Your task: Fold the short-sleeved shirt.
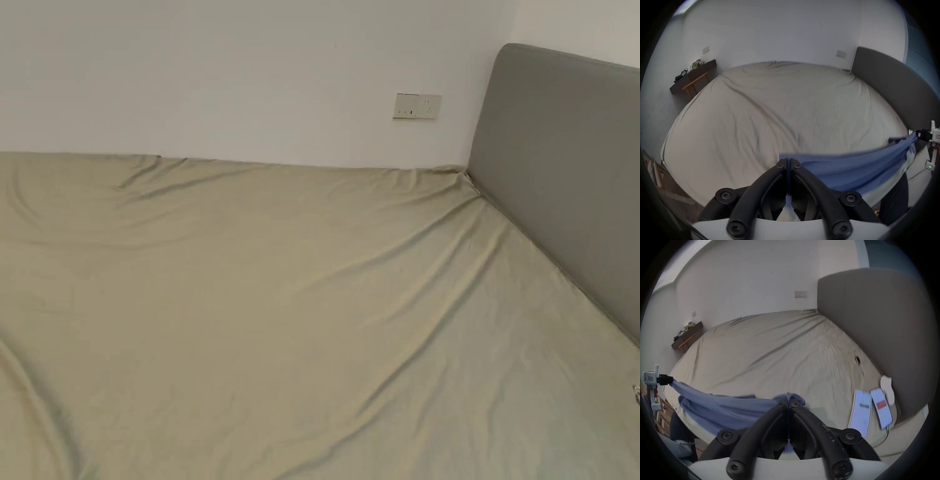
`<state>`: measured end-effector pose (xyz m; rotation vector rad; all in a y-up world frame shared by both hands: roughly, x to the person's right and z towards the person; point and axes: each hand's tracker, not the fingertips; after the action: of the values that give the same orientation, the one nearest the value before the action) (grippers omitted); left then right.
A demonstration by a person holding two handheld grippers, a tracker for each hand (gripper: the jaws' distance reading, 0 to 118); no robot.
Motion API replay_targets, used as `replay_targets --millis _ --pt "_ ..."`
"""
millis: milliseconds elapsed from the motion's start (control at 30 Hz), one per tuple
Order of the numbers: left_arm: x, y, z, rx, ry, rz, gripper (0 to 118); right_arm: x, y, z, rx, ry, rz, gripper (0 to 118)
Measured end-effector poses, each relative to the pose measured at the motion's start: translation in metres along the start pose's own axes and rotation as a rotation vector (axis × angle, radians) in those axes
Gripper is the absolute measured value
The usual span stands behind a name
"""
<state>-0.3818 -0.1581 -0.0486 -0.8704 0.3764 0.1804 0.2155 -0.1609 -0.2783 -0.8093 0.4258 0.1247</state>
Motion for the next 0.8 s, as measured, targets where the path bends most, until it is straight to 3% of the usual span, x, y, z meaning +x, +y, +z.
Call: replay_targets --millis 133,200,300,333,367,400,433,467,500,667,700,733,767,800 --pt "0.001 -0.043 -0.014 -0.055 0.011 -0.002 3 -0.004 -0.052 -0.020 -0.106 -0.022 -0.006 1" --pt "0.002 -0.054 -0.024 -0.066 0.033 0.003 3 -0.007 -0.068 -0.029 -0.141 -0.048 0.035 2" --pt "0.007 -0.065 -0.034 -0.074 0.069 -0.072 3 -0.006 -0.076 -0.031 -0.119 -0.037 0.004 2" --pt "0.011 -0.068 -0.034 -0.059 0.089 -0.102 11 -0.007 -0.075 -0.028 -0.094 -0.046 -0.002 3" --pt "0.014 -0.069 -0.033 -0.043 0.106 -0.131 27 -0.005 -0.071 -0.024 -0.068 -0.052 -0.009 7" --pt "0.018 -0.066 -0.028 -0.018 0.124 -0.153 61 -0.007 -0.066 -0.017 -0.027 -0.064 -0.004 23" --pt "0.019 -0.063 -0.021 0.023 0.126 -0.159 86 -0.011 -0.060 -0.007 0.024 -0.100 0.002 46" --pt "0.020 -0.055 -0.004 0.123 0.070 -0.123 105 -0.014 -0.052 0.004 0.089 -0.122 0.003 69" --pt "0.022 -0.049 0.008 0.199 0.046 -0.106 114 -0.016 -0.042 0.017 0.175 -0.108 -0.007 77" --pt "0.050 -0.012 0.076 0.674 -0.002 -0.063 113 -0.052 -0.001 0.070 0.609 -0.043 -0.043 77" --pt "0.054 -0.006 0.082 0.747 -0.007 -0.064 107 -0.062 0.004 0.074 0.665 -0.022 -0.049 74" --pt "0.059 -0.004 0.087 0.811 -0.016 -0.067 92 -0.071 0.007 0.075 0.706 -0.005 -0.043 67" --pt "0.064 -0.004 0.089 0.858 -0.012 -0.065 68 -0.079 0.011 0.072 0.727 0.008 -0.035 54" --pt "0.069 -0.003 0.090 0.871 0.001 -0.058 23 -0.088 0.013 0.070 0.741 0.007 -0.027 25"
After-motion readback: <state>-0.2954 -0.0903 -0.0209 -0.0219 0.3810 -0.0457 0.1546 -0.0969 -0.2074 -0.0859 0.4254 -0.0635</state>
